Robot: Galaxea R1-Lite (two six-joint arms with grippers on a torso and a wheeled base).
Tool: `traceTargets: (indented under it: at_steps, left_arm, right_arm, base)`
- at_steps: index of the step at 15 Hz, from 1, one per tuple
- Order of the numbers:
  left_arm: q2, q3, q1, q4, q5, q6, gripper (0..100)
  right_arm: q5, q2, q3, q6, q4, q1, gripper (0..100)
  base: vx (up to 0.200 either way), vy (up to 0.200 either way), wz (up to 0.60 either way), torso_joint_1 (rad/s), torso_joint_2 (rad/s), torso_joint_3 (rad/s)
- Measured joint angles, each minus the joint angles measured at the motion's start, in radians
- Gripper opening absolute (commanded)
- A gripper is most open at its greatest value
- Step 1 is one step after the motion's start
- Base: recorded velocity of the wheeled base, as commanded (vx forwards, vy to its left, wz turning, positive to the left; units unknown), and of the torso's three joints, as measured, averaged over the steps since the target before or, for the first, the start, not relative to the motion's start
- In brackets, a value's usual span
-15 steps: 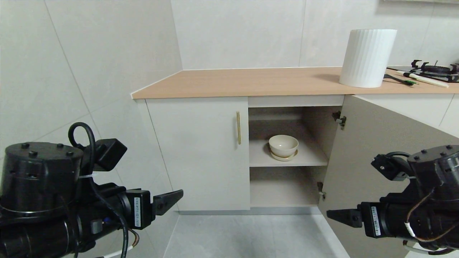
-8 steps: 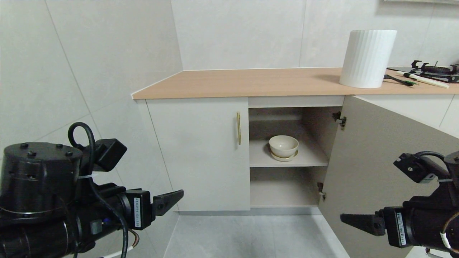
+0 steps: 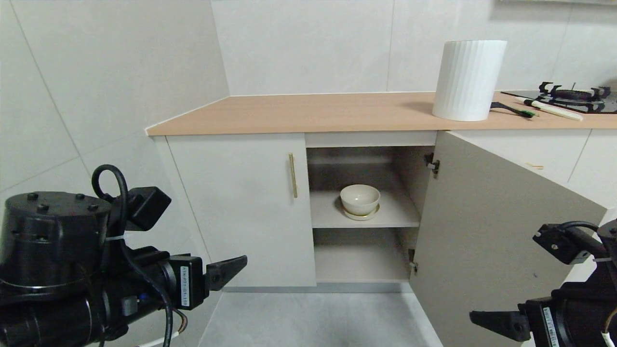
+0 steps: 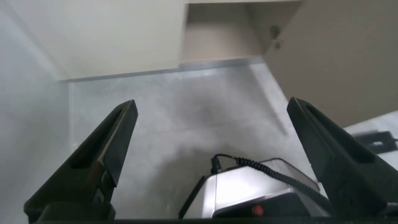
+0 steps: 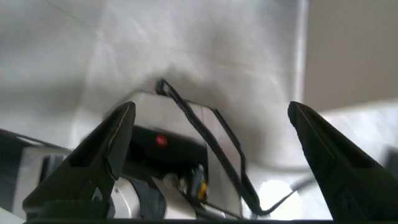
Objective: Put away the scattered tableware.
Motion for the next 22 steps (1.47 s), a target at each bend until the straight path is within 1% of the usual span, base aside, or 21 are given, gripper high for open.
traceTargets:
  at_steps: [1, 3, 5, 7, 9, 10, 12, 15, 17, 18, 20, 22]
  left_arm:
    - [0.0, 0.0, 0.0, 0.0, 0.0, 0.0, 100]
    - [0.0, 0.0, 0.0, 0.0, 0.001, -0.001, 100]
    - [0.0, -0.001, 0.0, -0.002, 0.001, -0.005, 100]
    - [0.0, -0.001, 0.003, -0.001, 0.001, -0.006, 100]
    - [-0.001, 0.0, 0.001, -0.002, 0.0, -0.006, 100]
    - [0.0, 0.0, 0.001, -0.002, 0.0, -0.006, 100]
    - [-0.001, 0.0, 0.003, -0.001, 0.0, -0.006, 100]
    - [-0.001, 0.0, 0.003, -0.001, 0.0, -0.007, 100]
    - [-0.001, 0.0, 0.002, -0.002, -0.001, -0.008, 100]
    - [-0.001, 0.0, 0.002, -0.002, -0.001, -0.008, 100]
    - [-0.001, 0.0, 0.003, -0.002, -0.001, -0.008, 100]
    - [-0.001, -0.001, 0.002, -0.003, -0.001, -0.008, 100]
  right_arm:
    - [-0.001, -0.001, -0.006, -0.006, 0.022, -0.001, 100]
    - [-0.005, -0.005, -0.017, -0.018, 0.063, -0.002, 100]
    - [-0.044, -0.017, -0.033, -0.045, 0.143, -0.009, 100]
    - [-0.088, -0.035, -0.074, -0.055, 0.254, -0.022, 100]
    - [-0.102, -0.054, -0.128, -0.059, 0.363, -0.063, 100]
    - [-0.106, -0.059, -0.161, -0.061, 0.408, -0.099, 100]
    - [-0.126, -0.066, -0.212, -0.1, 0.451, -0.211, 100]
    - [-0.187, -0.066, -0.24, -0.192, 0.433, -0.397, 100]
    - [-0.199, -0.057, -0.245, -0.25, 0.38, -0.514, 100]
    - [-0.201, -0.044, -0.245, -0.262, 0.336, -0.557, 100]
    - [-0.2, -0.006, -0.24, -0.266, 0.254, -0.615, 100]
    - [-0.196, 0.036, -0.233, -0.25, 0.204, -0.639, 100]
  base:
    - [0.0, -0.2, 0.0, 0.002, 0.0, -0.002]
    - [0.0, 0.0, 0.0, 0.0, 0.0, 0.0]
    - [0.0, 0.0, 0.0, 0.0, 0.0, 0.0]
    - [0.0, 0.0, 0.0, 0.0, 0.0, 0.0]
    - [0.0, 0.0, 0.0, 0.0, 0.0, 0.0]
    - [0.0, 0.0, 0.0, 0.0, 0.0, 0.0]
    - [0.0, 0.0, 0.0, 0.0, 0.0, 0.0]
    - [0.0, 0.0, 0.0, 0.0, 0.0, 0.0]
    - [0.0, 0.0, 0.0, 0.0, 0.0, 0.0]
    - [0.0, 0.0, 0.0, 0.0, 0.0, 0.0]
    - [0.0, 0.0, 0.0, 0.0, 0.0, 0.0]
    - [0.0, 0.0, 0.0, 0.0, 0.0, 0.0]
